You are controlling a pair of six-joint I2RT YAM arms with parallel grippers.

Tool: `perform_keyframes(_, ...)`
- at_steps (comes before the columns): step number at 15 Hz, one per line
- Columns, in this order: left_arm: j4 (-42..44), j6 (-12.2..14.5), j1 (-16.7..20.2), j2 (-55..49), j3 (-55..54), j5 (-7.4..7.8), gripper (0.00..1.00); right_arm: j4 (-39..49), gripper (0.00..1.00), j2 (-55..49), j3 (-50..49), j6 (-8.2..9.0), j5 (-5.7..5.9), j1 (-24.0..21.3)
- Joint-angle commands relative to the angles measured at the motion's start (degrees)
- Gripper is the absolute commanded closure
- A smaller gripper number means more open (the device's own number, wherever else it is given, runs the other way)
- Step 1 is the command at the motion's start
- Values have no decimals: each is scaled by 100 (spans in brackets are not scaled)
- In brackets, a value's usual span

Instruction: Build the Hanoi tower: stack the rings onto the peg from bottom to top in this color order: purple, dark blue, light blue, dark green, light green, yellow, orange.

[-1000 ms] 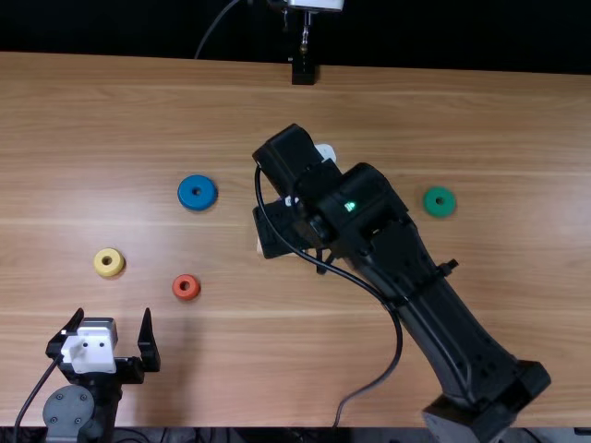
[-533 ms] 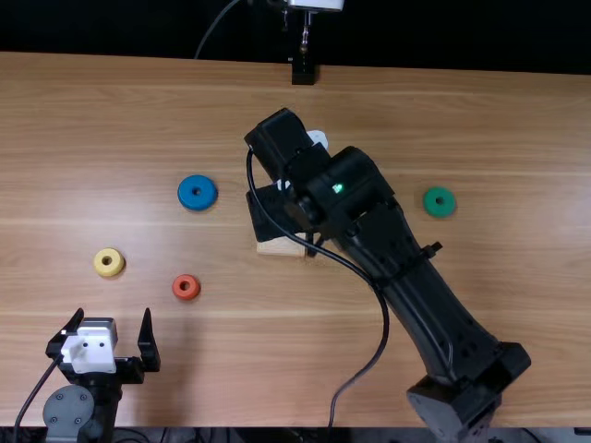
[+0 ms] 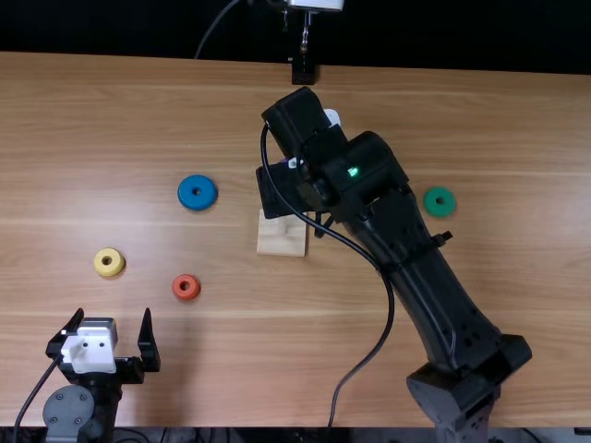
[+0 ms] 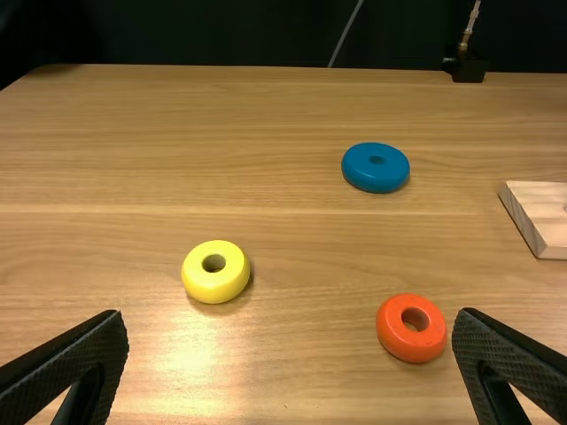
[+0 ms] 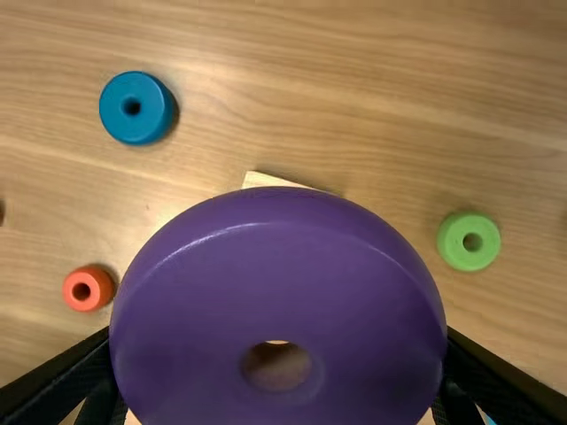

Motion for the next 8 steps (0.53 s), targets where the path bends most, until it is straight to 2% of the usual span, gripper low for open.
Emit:
perform_keyframes(1,-449,58,-17,-69,-600,-3,0,16,100,201,173,-30,43,-18)
perform_keyframes(8,-449,58,-17,-69,-600,-13,0,291,100,385,173,-30,43,26)
